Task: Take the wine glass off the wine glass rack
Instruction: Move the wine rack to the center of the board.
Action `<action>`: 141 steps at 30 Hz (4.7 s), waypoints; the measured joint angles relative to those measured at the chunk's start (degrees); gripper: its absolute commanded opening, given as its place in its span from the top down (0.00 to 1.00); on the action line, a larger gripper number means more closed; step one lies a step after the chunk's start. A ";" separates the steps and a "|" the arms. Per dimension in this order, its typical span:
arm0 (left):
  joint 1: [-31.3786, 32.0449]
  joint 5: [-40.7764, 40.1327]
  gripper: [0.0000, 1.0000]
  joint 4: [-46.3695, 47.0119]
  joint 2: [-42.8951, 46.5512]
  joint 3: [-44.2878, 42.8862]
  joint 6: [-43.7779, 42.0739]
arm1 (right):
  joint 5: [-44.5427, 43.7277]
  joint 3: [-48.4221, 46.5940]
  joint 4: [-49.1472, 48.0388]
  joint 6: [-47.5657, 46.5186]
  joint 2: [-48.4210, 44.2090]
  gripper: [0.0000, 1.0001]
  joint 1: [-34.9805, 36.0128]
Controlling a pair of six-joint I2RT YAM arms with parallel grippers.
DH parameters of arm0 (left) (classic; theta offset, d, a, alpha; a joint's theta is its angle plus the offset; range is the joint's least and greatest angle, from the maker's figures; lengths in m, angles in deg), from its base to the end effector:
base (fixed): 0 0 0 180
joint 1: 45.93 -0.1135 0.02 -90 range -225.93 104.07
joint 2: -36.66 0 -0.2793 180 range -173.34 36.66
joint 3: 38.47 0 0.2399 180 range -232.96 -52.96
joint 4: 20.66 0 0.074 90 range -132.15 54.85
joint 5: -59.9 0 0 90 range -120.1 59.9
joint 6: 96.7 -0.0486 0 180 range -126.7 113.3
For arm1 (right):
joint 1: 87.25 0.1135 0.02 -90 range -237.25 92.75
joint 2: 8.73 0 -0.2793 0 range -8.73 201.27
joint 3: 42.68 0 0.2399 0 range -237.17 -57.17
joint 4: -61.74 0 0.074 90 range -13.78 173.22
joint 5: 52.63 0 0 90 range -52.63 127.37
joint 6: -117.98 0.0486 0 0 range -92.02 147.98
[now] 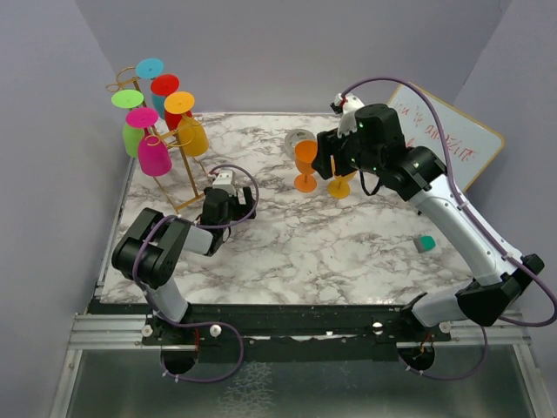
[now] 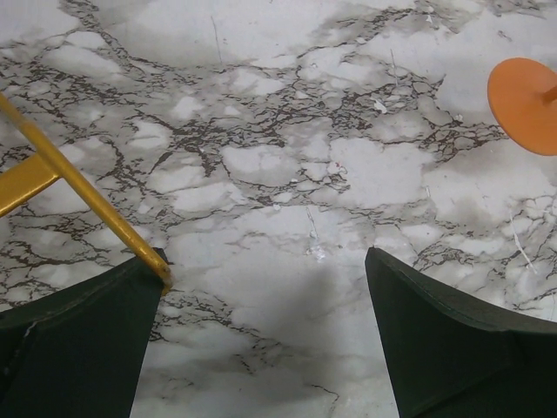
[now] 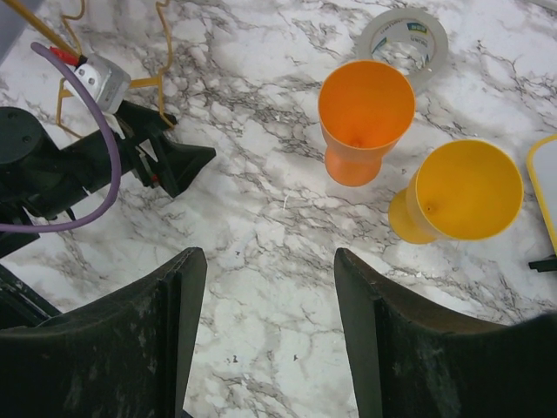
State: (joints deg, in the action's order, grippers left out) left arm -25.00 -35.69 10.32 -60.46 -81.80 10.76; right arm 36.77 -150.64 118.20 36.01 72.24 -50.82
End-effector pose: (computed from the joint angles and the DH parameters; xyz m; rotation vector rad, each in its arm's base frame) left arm 0.2904 -0.1060 0.1496 -0.0042 1.9827 -0.3414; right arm 0.2390 0.1758 0.4379 -0.5133 2.0550 0.4574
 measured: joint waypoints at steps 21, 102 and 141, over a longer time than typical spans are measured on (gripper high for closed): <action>-1.46 17.75 0.13 4.00 -2.82 -0.74 -4.96 | -0.57 2.03 1.20 -3.06 -0.50 0.33 0.00; 15.69 13.90 0.01 -1.27 -2.64 -6.32 -6.88 | -5.77 5.55 -0.42 -2.03 -2.38 0.27 0.00; 28.35 14.49 0.05 -16.37 36.68 9.70 -3.37 | -8.76 8.83 -3.37 -0.52 -4.79 0.17 0.00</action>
State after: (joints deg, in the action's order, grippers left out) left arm 3.35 -21.20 -6.05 -23.79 -72.09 7.39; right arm 28.01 -141.81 114.83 35.49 67.45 -50.82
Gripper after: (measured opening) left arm 0.950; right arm 0.805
